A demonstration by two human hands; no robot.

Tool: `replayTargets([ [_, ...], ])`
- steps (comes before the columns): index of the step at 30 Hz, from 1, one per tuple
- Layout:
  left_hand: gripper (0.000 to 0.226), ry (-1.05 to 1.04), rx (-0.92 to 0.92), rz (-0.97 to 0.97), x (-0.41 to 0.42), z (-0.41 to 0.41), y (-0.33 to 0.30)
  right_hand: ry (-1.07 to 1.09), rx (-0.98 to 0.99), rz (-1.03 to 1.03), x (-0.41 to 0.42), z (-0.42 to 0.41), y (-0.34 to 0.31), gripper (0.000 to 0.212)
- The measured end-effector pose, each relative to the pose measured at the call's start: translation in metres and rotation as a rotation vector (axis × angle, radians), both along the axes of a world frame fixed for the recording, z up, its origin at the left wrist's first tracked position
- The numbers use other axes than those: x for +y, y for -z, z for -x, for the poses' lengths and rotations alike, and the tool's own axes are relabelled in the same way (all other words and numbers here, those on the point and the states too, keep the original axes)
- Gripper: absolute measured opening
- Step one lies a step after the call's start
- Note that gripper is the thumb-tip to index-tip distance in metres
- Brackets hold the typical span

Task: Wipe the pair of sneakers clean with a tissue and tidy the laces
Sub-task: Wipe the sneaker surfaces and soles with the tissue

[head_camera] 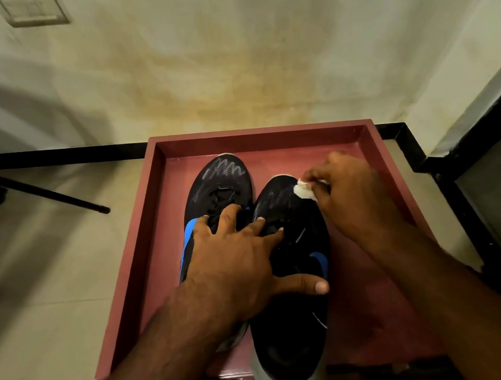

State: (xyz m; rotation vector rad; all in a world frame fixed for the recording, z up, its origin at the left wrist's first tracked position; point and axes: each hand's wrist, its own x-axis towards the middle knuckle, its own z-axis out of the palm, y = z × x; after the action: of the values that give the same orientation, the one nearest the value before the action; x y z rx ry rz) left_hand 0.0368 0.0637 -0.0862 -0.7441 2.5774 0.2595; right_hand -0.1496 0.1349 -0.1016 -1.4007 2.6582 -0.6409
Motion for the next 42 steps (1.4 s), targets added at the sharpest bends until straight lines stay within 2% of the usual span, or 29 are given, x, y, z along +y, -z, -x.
replayTargets([
  [3, 0.115, -0.018, 0.025, -0.003, -0.002, 0.000, 0.002, -0.064, 0.041, -0.213, -0.003, -0.008, 0.014, 0.025],
  [9, 0.121, 0.001, 0.006, 0.015, 0.000, -0.001, 0.001, -0.210, -0.199, -0.478, 0.023, -0.007, -0.008, 0.013],
  [11, 0.123, 0.012, 0.008, 0.030, -0.001, -0.001, 0.001, -0.215, -0.248, -0.382, 0.026, -0.002, -0.009, 0.012],
  [14, 0.123, 0.014, 0.000, 0.027, 0.000, 0.000, 0.000, -0.026, -0.105, 0.042, 0.019, 0.006, -0.004, 0.017],
  [15, 0.122, 0.011, -0.001, 0.027, 0.001, -0.001, 0.000, 0.009, -0.071, 0.093, 0.014, 0.008, 0.000, 0.019],
  [16, 0.122, 0.004, 0.000, 0.026, 0.002, -0.001, -0.001, 0.006, -0.058, 0.074, 0.009, 0.007, 0.003, 0.021],
  [19, 0.117, -0.010, 0.002, 0.021, 0.002, 0.000, -0.005, -0.076, -0.053, -0.149, 0.000, 0.000, 0.011, 0.025],
  [24, 0.117, 0.002, -0.037, 0.049, 0.004, 0.000, -0.008, -0.178, -0.379, -0.321, 0.018, 0.004, -0.002, 0.007],
  [25, 0.117, 0.001, -0.044, 0.050, 0.004, 0.000, -0.008, -0.175, -0.412, -0.300, 0.020, 0.007, -0.005, 0.006],
  [26, 0.117, -0.001, -0.050, 0.050, 0.005, 0.001, -0.007, -0.141, -0.393, -0.214, 0.020, 0.009, -0.006, 0.006],
  [29, 0.119, -0.003, -0.059, 0.040, 0.005, 0.002, -0.008, 0.033, -0.109, 0.100, 0.009, 0.008, 0.000, 0.019],
  [30, 0.120, -0.005, -0.059, 0.036, 0.005, 0.002, -0.008, 0.023, -0.087, 0.100, 0.005, 0.006, 0.003, 0.021],
  [33, 0.121, -0.014, -0.042, 0.043, 0.005, 0.001, -0.008, -0.105, -0.029, -0.191, 0.001, -0.009, 0.011, 0.025],
  [35, 0.121, -0.012, -0.032, 0.044, 0.005, 0.000, -0.006, -0.129, -0.025, -0.311, 0.006, -0.017, 0.006, 0.017],
  [39, 0.123, 0.011, -0.037, 0.039, 0.006, 0.000, -0.005, -0.240, -0.163, -0.513, 0.027, -0.014, -0.015, 0.007],
  [41, 0.124, 0.017, -0.047, 0.021, 0.004, 0.001, -0.006, -0.228, -0.244, -0.431, 0.034, -0.006, -0.017, 0.005],
  [42, 0.124, 0.020, -0.056, 0.012, 0.003, 0.002, -0.007, -0.173, -0.245, -0.285, 0.033, -0.002, -0.015, 0.005],
])
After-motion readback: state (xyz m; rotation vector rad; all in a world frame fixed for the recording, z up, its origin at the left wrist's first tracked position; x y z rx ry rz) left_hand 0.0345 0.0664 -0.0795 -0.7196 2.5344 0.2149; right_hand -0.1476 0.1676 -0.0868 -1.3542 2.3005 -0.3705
